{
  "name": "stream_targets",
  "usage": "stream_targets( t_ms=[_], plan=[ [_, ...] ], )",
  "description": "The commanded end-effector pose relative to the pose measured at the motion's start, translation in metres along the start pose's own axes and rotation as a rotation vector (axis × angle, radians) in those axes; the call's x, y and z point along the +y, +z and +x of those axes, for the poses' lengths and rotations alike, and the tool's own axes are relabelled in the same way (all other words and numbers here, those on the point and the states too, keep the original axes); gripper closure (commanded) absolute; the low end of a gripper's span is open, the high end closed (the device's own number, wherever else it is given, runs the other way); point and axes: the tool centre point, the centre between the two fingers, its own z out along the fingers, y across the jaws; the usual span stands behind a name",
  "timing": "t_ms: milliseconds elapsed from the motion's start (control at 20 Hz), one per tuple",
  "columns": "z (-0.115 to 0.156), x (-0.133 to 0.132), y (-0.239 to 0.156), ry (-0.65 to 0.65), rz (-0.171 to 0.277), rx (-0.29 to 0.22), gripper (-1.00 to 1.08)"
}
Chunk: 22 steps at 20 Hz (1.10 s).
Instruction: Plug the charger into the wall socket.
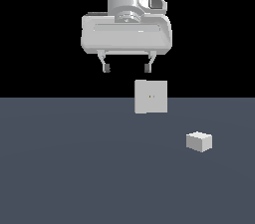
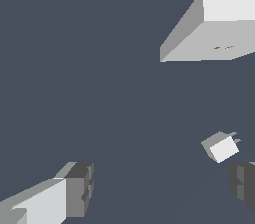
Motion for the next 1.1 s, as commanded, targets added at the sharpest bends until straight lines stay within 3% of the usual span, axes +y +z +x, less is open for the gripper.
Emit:
stream_targets(
  t_ms=[0,500,1050],
  plan=[
    [0.0,0.0,0.0,0.0,0.0,0.0,-0.92],
    [0.0,0.01,0.008,0.071,-0.013,0.03,-0.92],
    [-0.002,0.041,0.031,0.292,-0.056,0.123,-0.92]
  ],
)
